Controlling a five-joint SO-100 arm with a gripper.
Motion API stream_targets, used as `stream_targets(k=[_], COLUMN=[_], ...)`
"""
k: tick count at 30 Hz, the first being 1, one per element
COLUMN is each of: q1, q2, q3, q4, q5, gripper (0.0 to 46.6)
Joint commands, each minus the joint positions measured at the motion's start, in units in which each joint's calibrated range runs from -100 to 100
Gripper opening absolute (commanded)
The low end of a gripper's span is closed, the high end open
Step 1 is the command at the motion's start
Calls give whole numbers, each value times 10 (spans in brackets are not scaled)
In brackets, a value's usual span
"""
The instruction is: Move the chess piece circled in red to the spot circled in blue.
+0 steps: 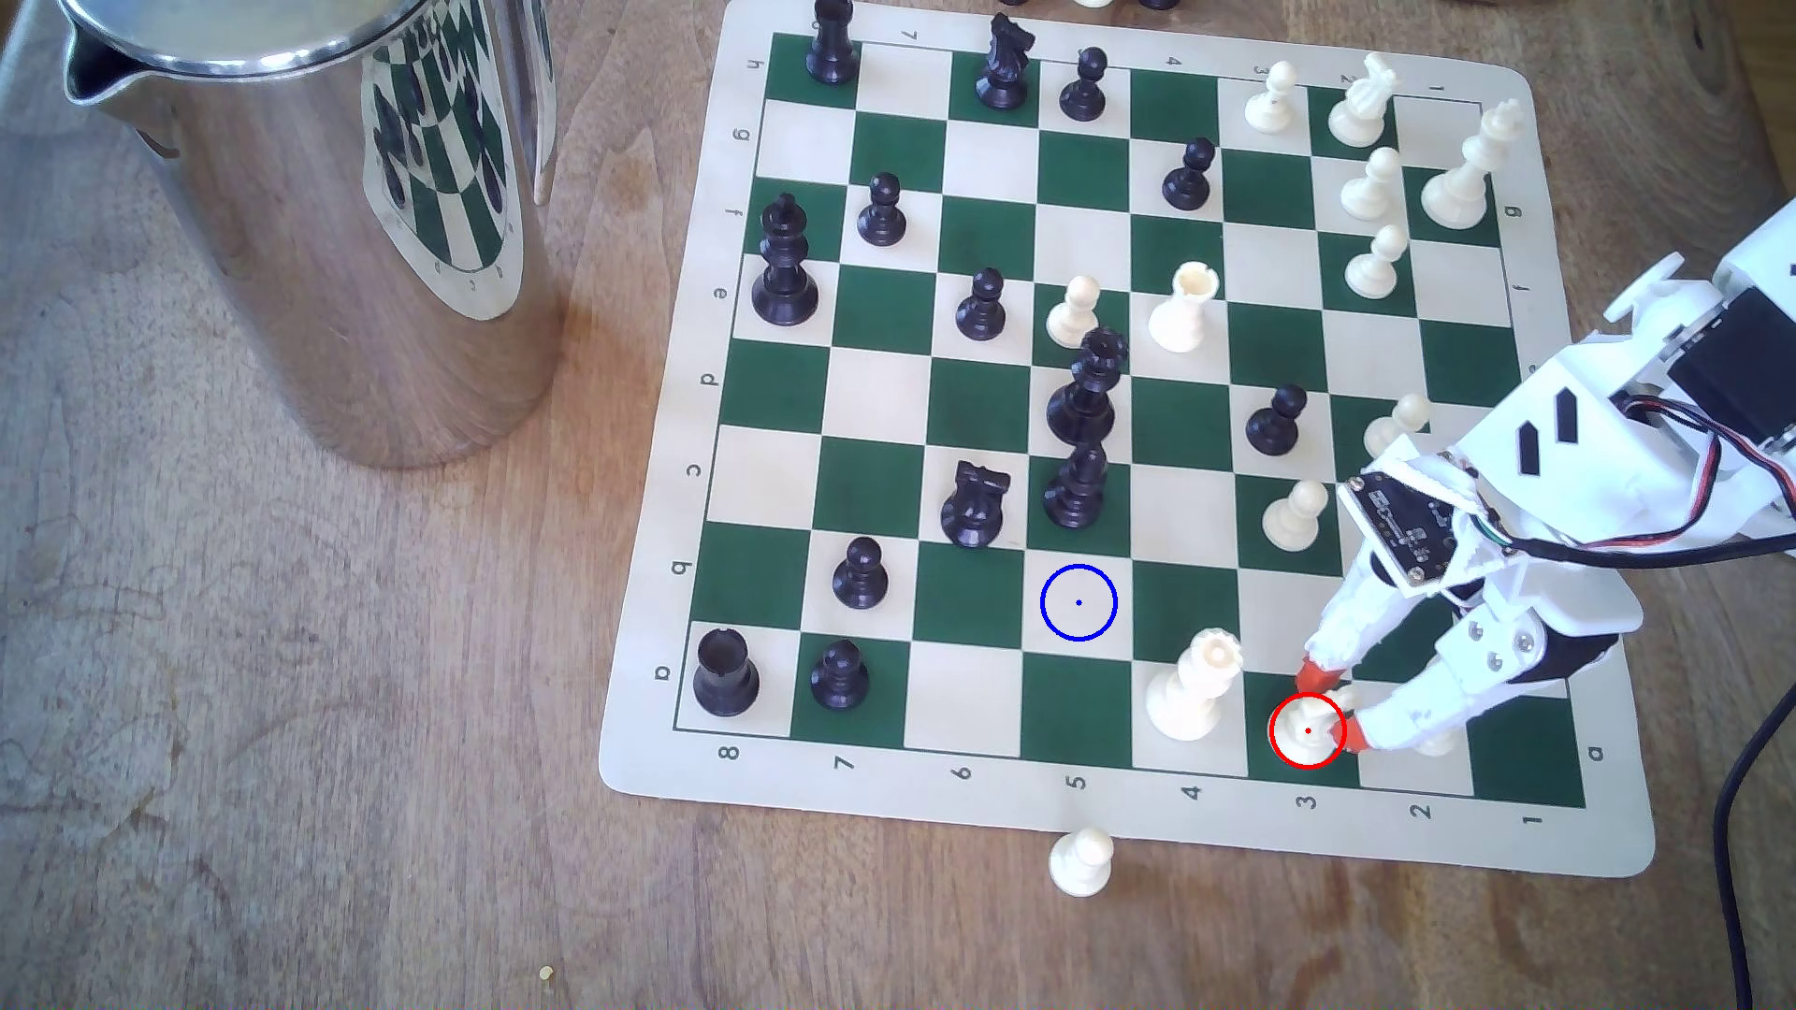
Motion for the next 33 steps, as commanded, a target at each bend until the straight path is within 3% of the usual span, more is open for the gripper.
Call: stream_targets(k=[1, 21, 33], q1=[-1, -8, -20], q2=[0, -12, -183], q3=[-38, -50, -134], q4=[-9, 31, 173], q5=[-1, -1, -15], gripper=[6, 2, 2])
